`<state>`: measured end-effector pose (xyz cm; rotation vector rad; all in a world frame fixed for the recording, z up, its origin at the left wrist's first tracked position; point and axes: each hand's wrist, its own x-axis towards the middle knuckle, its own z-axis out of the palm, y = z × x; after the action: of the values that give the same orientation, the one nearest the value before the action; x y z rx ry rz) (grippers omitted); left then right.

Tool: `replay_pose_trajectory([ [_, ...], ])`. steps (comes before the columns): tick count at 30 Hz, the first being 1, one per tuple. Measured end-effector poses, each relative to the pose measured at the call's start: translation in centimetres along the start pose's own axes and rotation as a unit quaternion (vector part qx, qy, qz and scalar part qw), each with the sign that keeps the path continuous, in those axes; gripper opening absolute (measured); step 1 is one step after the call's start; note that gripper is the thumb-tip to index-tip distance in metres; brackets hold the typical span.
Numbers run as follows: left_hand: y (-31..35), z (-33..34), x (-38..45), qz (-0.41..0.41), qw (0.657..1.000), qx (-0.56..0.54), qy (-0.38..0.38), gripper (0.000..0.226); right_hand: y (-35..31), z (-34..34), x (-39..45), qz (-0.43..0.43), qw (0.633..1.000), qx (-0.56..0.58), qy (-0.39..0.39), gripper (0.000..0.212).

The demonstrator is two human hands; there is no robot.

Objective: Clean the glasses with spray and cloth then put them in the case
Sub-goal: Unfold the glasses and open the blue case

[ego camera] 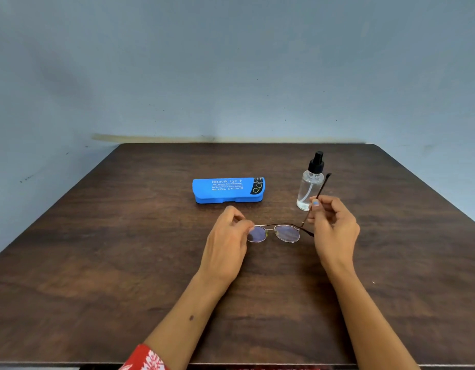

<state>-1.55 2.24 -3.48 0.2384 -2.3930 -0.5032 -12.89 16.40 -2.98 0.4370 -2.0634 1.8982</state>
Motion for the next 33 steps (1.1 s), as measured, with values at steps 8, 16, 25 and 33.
replay_pose_trajectory([
  [8,0.9,0.4,-0.1,-0.037,0.999,-0.002,0.003,0.017,-0.2,-0.5,0.6,0.009,0.999,0.012,0.028,0.028],
  [16,1.4,0.8,-0.2,-0.055,0.998,0.001,-0.015,0.016,0.2,-0.7,0.8,0.021,0.999,0.029,0.033,0.009],
  [25,0.6,1.2,-0.3,-0.107,0.989,-0.095,0.049,0.006,0.0,-0.6,0.6,0.016,0.998,-0.028,0.055,0.013],
  [33,0.1,1.5,-0.3,-0.119,0.987,-0.098,0.036,0.011,-0.1,-0.5,0.4,0.009,0.994,-0.082,0.068,0.006],
])
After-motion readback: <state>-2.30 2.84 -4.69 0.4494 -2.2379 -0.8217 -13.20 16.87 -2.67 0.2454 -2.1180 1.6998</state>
